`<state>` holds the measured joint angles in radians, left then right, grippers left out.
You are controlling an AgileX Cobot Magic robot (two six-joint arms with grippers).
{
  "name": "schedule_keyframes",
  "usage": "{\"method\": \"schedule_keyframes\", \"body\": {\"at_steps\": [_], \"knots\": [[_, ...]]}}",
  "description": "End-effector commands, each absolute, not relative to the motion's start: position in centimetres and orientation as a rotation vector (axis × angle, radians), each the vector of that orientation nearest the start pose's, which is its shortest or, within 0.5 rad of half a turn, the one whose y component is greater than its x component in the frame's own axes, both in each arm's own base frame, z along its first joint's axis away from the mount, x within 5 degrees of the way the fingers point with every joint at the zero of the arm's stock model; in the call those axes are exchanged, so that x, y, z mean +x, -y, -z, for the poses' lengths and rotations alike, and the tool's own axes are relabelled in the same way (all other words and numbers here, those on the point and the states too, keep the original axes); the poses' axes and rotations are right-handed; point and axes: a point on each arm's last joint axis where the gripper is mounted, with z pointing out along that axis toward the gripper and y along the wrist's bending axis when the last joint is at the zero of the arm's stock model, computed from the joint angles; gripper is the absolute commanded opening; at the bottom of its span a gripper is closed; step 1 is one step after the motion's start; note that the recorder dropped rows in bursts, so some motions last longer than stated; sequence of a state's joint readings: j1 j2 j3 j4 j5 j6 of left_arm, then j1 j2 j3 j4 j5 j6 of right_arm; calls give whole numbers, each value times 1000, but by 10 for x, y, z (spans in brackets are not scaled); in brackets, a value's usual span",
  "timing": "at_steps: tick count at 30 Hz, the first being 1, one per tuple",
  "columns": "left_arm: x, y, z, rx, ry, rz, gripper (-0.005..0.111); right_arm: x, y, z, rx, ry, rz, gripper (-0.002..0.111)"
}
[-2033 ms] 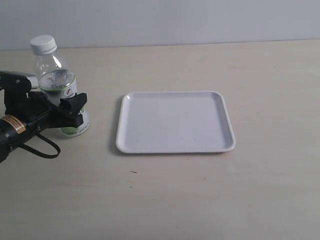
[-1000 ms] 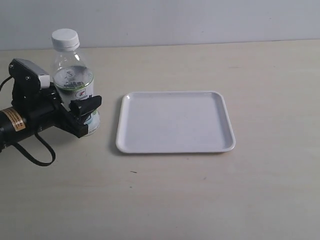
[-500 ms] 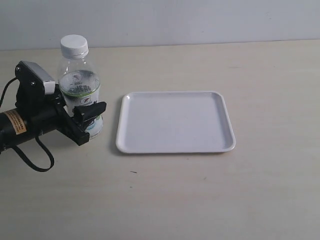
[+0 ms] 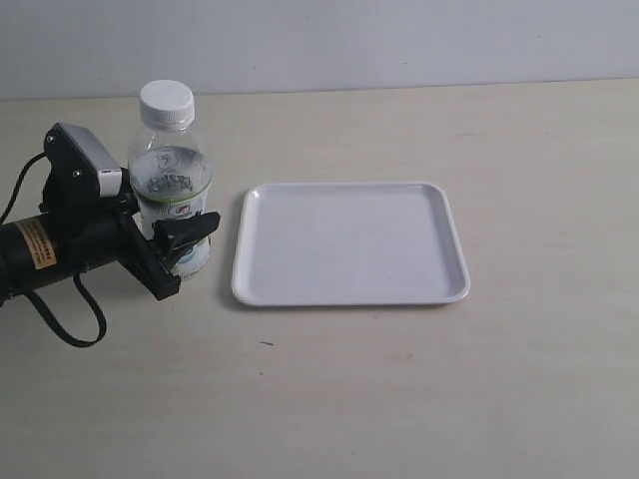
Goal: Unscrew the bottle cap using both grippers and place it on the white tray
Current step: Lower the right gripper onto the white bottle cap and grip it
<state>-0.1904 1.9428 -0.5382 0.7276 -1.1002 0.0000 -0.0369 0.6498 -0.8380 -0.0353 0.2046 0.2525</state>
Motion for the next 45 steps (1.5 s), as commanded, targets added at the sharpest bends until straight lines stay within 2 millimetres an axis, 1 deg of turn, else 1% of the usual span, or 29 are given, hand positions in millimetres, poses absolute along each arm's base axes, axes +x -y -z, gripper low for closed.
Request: {"method": "schedule_keyframes", "body": {"at_steps": [1, 3, 4, 6, 7, 8, 9, 10, 11, 12, 13, 14, 15, 16, 17, 18, 19, 20, 22, 23, 25, 27, 35, 40, 45], "knots": [[279, 110, -119, 902, -1575, 476, 0, 194, 7, -429, 81, -1986, -23, 0], [279, 110, -119, 902, -1575, 476, 0, 221, 2, -427, 6, -2171, -68, 0], [279, 110, -119, 903, -1577, 475, 0, 230, -1, -425, -23, -2236, -111, 0], [279, 109, -118, 914, -1578, 465, 0, 252, -12, -419, -126, -2375, -240, 0], [279, 109, -118, 919, -1574, 460, 0, 262, -17, -412, -180, -2436, -297, 0], [279, 109, -118, 922, -1572, 457, 0, 271, -25, -408, -255, -2465, -364, 0], [279, 109, -118, 922, -1572, 457, 0, 280, -35, -403, -316, -2486, -429, 0], [279, 109, -118, 924, -1576, 455, 0, 293, -54, -394, -412, -2518, -519, 0], [279, 109, -118, 929, -1580, 454, 0, 300, -65, -389, -451, -2530, -546, 0], [279, 109, -117, 930, -1584, 452, 0, 308, -88, -379, -536, -2552, -582, 0], [279, 109, -117, 933, -1586, 452, 0, 310, -102, -373, -589, -2564, -601, 0], [278, 109, -116, 938, -1591, 451, 0, 309, -127, -366, -690, -2570, -631, 0], [278, 109, -116, 939, -1595, 449, 0, 308, -140, -363, -751, -2566, -642, 0], [278, 109, -116, 941, -1599, 447, 0, 305, -164, -360, -844, -2553, -659, 0], [278, 109, -115, 942, -1601, 446, 0, 301, -181, -359, -910, -2540, -674, 0], [278, 109, -115, 944, -1600, 447, 0, 297, -194, -360, -968, -2517, -683, 3], [278, 109, -115, 947, -1600, 448, 0, 294, -207, -361, -1033, -2483, -688, 8], [278, 109, -115, 953, -1597, 451, 0, 294, -215, -360, -1070, -2450, -687, 13], [277, 110, -115, 965, -1592, 452, 0, 298, -231, -358, -1091, -2399, -667, 29], [277, 110, -115, 965, -1592, 452, 0, 302, -237, -356, -1093, -2380, -639, 40], [277, 110, -115, 967, -1591, 453, 0, 312, -244, -349, -1072, -2362, -627, 56], [277, 110, -115, 970, -1591, 454, 0, 319, -248, -343, -1050, -2354, -619, 60], [277, 110, -115, 982, -1582, 445, 0, 338, -257, -324, -983, -2323, -597, 60], [277, 110, -115, 988, -1578, 440, 0, 343, -260, -313, -991, -2341, -594, 60], [277, 110, -115, 989, -1577, 439, 0, 346, -262, -309, -992, -2337, -589, 60]]}}
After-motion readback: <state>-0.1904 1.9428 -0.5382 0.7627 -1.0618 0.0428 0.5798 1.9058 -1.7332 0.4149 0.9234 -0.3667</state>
